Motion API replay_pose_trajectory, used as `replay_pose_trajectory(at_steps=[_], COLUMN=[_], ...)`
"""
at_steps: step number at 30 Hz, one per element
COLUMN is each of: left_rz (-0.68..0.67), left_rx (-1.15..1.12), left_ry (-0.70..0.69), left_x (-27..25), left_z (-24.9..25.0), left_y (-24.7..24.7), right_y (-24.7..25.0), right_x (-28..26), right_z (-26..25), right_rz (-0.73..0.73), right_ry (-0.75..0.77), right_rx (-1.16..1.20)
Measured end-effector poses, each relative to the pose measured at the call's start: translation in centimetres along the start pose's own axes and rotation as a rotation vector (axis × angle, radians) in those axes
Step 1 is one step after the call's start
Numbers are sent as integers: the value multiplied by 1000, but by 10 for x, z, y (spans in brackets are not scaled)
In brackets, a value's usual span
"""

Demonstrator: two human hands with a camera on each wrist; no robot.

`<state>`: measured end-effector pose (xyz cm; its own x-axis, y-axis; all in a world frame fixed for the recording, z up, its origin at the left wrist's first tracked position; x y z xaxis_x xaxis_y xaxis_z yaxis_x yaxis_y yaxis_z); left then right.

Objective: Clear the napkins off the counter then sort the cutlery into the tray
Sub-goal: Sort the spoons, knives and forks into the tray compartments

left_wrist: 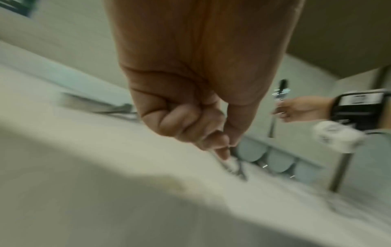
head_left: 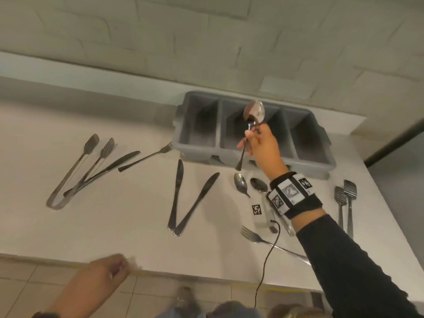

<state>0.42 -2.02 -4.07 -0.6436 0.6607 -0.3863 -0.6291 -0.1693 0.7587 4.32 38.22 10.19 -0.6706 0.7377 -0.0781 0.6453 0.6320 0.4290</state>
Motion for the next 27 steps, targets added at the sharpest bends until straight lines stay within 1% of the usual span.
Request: replay_pose_trajectory(at_steps=[1, 2, 3, 4, 6, 7, 9, 10, 12, 14, 16, 17, 19, 20, 21, 22, 23, 24, 25, 26, 27], left_rz=[-5, 9, 6, 20, 22, 19, -20, -40, -92, -154, -202, -213, -231, -245, -259, -271, -282, -295, -304, -278, -225], left_rx=[17, 33, 42, 34, 79, 123, 220, 268, 356, 400, 434, 452, 459, 434, 411, 382, 335, 221, 29, -176, -309], left_ry=[-106, -206, -259, -296, -318, -291, -198, -155, -73, -35, 9, 28, 53, 55, 27, -16, -63, -115, -147, -168, -200], left_x=[15, 31, 48, 65, 95, 110, 134, 143, 151, 156, 153, 151, 145, 140, 134, 127, 121, 113, 104, 100, 101], left_z=[33, 62, 85, 104, 133, 142, 144, 142, 137, 136, 136, 136, 137, 136, 137, 139, 140, 143, 149, 158, 170], left_y=[4, 4, 1, -3, -16, -22, -35, -38, -41, -44, -46, -46, -45, -44, -42, -38, -35, -31, -24, -12, 6], right_y=[9, 12, 10, 2, -20, -29, -43, -48, -54, -57, -60, -61, -66, -66, -60, -50, -37, -22, -7, 6, 14], right_x=[19, 40, 63, 86, 118, 129, 140, 142, 144, 147, 150, 151, 141, 139, 134, 129, 118, 104, 88, 72, 54], right_z=[-9, -11, -8, 2, 25, 34, 47, 51, 55, 63, 72, 73, 60, 52, 40, 29, 19, 15, 15, 24, 37], right_rz=[49, 69, 63, 24, -89, -136, -240, -295, -380, -433, -496, -490, -546, -544, -501, -415, -335, -263, -199, -163, -177], right_ry=[-15, -63, -139, -234, -398, -434, -476, -471, -391, -323, -298, -291, -238, -189, -135, -65, -7, 45, 85, 86, 48], right_rx=[53, 75, 61, 13, -111, -180, -335, -412, -522, -621, -835, -912, -895, -872, -851, -770, -665, -559, -500, -517, -594])
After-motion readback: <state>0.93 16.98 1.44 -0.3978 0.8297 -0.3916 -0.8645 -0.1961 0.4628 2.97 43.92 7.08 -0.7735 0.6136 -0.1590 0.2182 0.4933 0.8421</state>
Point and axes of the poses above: each hand's wrist, its own x-axis towards the middle knuckle, its own y-axis out of the back of the hand, z = x × y, the point moved 9 cm from there along x, towards the middle knuckle, and after that the axes turned 10 degrees about -y, right-handed, at the moved point
